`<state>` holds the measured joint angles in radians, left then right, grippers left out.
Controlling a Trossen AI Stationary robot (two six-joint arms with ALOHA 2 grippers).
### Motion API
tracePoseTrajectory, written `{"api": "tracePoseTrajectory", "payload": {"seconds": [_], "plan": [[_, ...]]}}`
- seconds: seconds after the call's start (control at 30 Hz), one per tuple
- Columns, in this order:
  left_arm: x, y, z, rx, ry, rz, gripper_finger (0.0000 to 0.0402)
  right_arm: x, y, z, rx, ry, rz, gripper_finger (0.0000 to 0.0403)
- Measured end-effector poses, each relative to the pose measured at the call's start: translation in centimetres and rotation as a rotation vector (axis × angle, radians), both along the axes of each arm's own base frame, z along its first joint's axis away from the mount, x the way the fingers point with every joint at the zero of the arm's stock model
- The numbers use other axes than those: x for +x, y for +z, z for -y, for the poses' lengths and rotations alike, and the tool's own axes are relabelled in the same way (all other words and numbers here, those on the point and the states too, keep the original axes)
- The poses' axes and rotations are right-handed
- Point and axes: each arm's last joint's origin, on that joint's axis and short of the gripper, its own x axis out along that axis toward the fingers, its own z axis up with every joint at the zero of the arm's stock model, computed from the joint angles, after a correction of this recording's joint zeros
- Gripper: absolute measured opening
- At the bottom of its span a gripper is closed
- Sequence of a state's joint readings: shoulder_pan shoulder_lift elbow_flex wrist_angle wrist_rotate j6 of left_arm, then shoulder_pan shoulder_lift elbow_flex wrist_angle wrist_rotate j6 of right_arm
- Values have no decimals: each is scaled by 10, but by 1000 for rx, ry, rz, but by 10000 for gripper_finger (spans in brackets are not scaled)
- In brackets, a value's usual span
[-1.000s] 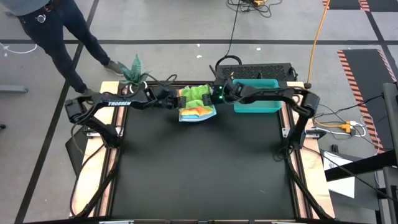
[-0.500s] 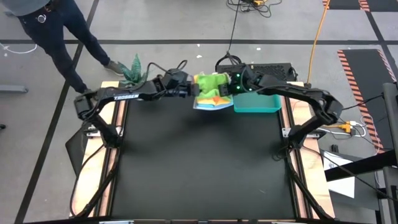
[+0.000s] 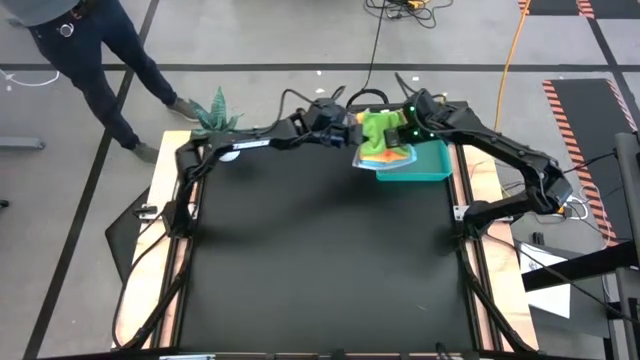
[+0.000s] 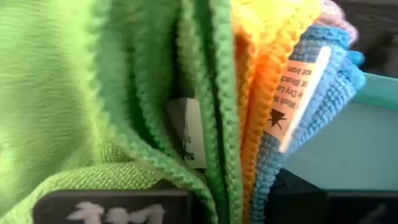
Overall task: Fold microfiber towels
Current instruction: Put the stacked microfiber towels into the green bin
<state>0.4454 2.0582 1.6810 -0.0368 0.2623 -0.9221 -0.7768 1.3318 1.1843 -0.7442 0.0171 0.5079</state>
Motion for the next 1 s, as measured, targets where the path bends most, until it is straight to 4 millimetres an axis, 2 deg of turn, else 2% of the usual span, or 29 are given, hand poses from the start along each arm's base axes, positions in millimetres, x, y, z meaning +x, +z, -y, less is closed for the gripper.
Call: {"api": "tracePoseTrajectory", "payload": {"seconds": [0.33,0.5,0.77,1.0], "plan": [[54,-16,-23,-28,-35,41,43,-41,-18,21,46,-76,-136,44],[74,-33,-31,-63,-39,38,43,-59,-29,29,67,-112,-170,44],[87,-55,-37,-77,-34,12,43,-72,-42,36,61,-139,-210,44],[87,-58,-37,-21,-40,-13,43,-71,-66,42,92,-131,-260,44]]}}
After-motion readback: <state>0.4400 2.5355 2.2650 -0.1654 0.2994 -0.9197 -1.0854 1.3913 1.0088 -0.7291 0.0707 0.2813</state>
